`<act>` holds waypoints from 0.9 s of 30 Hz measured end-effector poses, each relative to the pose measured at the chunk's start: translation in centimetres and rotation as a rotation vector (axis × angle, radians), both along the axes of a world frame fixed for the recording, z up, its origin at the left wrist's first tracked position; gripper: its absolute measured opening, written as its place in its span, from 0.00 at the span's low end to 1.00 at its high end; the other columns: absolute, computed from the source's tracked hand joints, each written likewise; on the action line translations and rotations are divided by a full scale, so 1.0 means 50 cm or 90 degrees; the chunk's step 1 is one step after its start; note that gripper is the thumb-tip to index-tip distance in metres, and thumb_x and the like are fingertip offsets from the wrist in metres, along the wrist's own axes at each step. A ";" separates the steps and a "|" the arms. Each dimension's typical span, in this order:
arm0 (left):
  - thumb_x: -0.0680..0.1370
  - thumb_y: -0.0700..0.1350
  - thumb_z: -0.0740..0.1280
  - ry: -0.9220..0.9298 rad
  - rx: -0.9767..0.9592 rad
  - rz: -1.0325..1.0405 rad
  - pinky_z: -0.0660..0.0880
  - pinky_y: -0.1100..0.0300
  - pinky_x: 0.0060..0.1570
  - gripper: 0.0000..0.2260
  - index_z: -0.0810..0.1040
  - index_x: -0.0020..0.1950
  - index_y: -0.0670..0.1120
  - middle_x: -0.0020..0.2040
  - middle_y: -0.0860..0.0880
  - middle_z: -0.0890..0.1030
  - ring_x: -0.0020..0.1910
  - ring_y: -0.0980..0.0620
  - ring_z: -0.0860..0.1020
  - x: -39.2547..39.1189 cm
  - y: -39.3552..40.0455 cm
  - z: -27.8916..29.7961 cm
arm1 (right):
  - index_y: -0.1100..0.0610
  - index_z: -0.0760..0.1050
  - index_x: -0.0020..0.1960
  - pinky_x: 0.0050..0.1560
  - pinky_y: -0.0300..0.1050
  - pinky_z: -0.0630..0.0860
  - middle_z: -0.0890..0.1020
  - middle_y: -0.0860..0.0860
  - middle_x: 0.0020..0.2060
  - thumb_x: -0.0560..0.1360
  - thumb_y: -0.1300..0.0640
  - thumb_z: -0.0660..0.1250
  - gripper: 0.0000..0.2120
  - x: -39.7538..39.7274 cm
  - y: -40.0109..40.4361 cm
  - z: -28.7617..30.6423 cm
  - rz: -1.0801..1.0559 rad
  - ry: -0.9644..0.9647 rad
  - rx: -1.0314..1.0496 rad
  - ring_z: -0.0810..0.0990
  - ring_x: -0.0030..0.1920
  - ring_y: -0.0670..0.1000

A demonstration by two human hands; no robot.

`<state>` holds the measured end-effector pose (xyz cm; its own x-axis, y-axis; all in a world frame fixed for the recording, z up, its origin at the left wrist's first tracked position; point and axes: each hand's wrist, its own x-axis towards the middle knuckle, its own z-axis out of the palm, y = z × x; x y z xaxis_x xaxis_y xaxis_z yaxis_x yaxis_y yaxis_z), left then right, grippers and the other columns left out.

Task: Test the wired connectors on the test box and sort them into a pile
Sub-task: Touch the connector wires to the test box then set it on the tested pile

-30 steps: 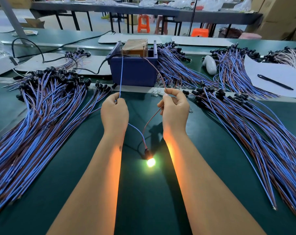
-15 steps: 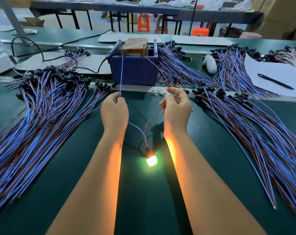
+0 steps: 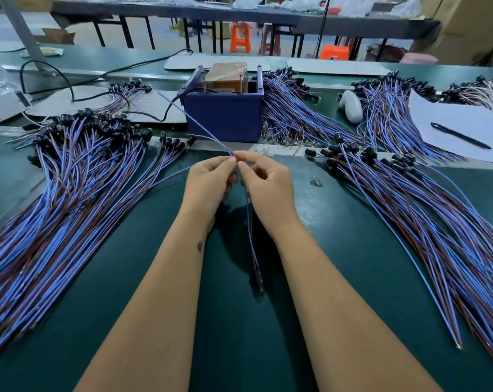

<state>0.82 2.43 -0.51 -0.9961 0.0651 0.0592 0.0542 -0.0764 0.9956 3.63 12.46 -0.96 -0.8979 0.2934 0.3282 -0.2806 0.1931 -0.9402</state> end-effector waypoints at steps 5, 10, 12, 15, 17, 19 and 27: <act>0.80 0.47 0.66 -0.022 0.038 0.003 0.62 0.64 0.28 0.20 0.77 0.28 0.49 0.26 0.55 0.72 0.25 0.57 0.65 -0.004 -0.006 -0.001 | 0.55 0.83 0.54 0.35 0.35 0.66 0.70 0.49 0.31 0.77 0.65 0.66 0.10 0.001 -0.002 0.001 0.039 -0.011 -0.027 0.65 0.31 0.43; 0.82 0.44 0.64 -0.051 0.141 0.022 0.68 0.66 0.29 0.14 0.79 0.37 0.47 0.27 0.54 0.75 0.25 0.58 0.69 -0.007 -0.005 0.002 | 0.51 0.80 0.59 0.37 0.36 0.71 0.74 0.47 0.34 0.80 0.69 0.59 0.19 -0.001 0.010 0.006 0.087 -0.079 -0.137 0.69 0.31 0.44; 0.82 0.42 0.64 -0.054 0.228 0.011 0.71 0.67 0.27 0.13 0.78 0.38 0.46 0.27 0.54 0.76 0.25 0.59 0.72 -0.006 -0.008 0.008 | 0.47 0.78 0.61 0.42 0.41 0.73 0.74 0.51 0.37 0.77 0.70 0.64 0.22 0.000 0.014 0.004 0.138 -0.075 -0.092 0.70 0.37 0.50; 0.82 0.41 0.64 -0.034 0.295 0.003 0.75 0.65 0.30 0.11 0.77 0.39 0.46 0.30 0.53 0.78 0.28 0.57 0.76 -0.005 -0.015 0.010 | 0.46 0.80 0.60 0.45 0.38 0.74 0.79 0.50 0.42 0.76 0.64 0.69 0.18 0.005 0.009 0.003 0.277 -0.053 -0.160 0.74 0.39 0.48; 0.81 0.41 0.65 -0.024 0.288 -0.013 0.74 0.64 0.34 0.08 0.79 0.43 0.47 0.33 0.52 0.81 0.31 0.57 0.78 -0.003 -0.019 0.009 | 0.47 0.81 0.57 0.43 0.37 0.74 0.81 0.48 0.44 0.77 0.56 0.67 0.11 0.005 0.007 0.006 0.312 -0.038 -0.296 0.74 0.35 0.45; 0.80 0.41 0.66 -0.013 0.243 -0.042 0.73 0.66 0.36 0.07 0.82 0.45 0.49 0.37 0.53 0.84 0.33 0.58 0.79 0.002 -0.019 0.006 | 0.48 0.80 0.56 0.44 0.39 0.73 0.81 0.50 0.43 0.78 0.51 0.63 0.10 -0.002 0.014 0.008 0.261 -0.018 -0.390 0.76 0.35 0.45; 0.75 0.26 0.66 0.099 -0.066 -0.252 0.75 0.64 0.53 0.15 0.83 0.53 0.43 0.44 0.49 0.86 0.45 0.58 0.80 0.033 0.029 -0.010 | 0.58 0.70 0.46 0.27 0.36 0.67 0.67 0.48 0.25 0.85 0.56 0.51 0.13 -0.008 0.058 0.021 0.081 0.025 -0.556 0.66 0.25 0.45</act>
<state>2.47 3.90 -1.03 -0.8730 0.4532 0.1802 0.1913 -0.0218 0.9813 3.22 15.35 0.08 -0.9337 0.3521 0.0654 -0.2865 -0.6250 -0.7261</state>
